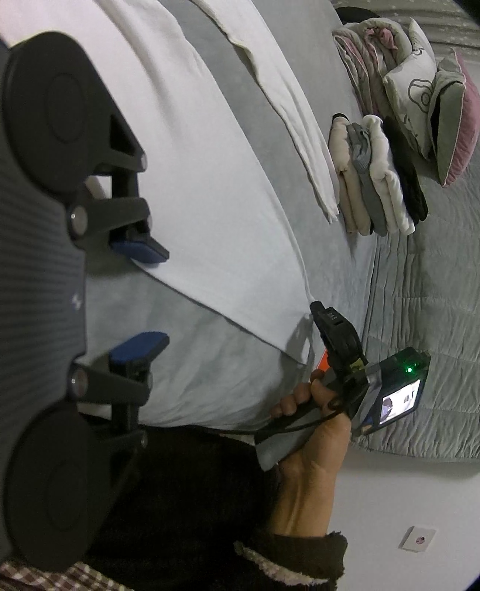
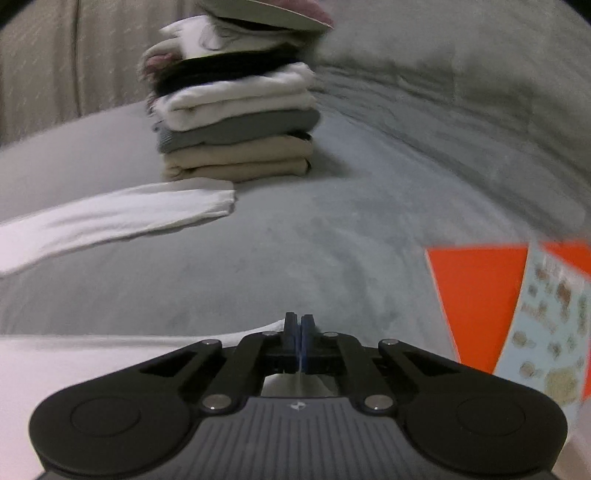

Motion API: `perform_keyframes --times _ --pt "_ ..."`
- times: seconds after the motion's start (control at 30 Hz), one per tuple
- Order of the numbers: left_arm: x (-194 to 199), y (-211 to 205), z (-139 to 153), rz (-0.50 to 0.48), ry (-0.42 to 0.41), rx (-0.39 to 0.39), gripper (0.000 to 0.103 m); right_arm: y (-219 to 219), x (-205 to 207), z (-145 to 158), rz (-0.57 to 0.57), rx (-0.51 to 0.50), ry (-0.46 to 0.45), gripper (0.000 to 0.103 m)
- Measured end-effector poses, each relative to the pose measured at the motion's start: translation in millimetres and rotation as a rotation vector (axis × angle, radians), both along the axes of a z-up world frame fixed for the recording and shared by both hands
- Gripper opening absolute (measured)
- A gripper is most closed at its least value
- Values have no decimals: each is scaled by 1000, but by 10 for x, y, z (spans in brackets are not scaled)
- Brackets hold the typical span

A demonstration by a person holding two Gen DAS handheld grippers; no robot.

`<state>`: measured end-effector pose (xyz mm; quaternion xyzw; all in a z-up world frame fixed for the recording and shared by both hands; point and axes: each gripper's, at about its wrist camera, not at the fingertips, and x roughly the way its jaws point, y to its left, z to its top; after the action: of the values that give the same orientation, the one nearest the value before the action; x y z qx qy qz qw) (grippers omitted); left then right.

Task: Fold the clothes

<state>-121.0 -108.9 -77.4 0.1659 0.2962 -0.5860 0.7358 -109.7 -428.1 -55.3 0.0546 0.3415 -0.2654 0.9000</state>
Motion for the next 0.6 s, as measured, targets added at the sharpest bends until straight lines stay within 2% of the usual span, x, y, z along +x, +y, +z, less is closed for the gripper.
perform_keyframes --times 0.17,0.33,0.6 --pt "-12 122 7 16 8 -18 48 104 1 35 28 -40 10 4" --pt "7 370 82 75 -3 -42 52 264 -64 122 53 -31 -40 27" --pt "182 904 186 271 -19 -61 56 751 -60 205 168 13 -84 28"
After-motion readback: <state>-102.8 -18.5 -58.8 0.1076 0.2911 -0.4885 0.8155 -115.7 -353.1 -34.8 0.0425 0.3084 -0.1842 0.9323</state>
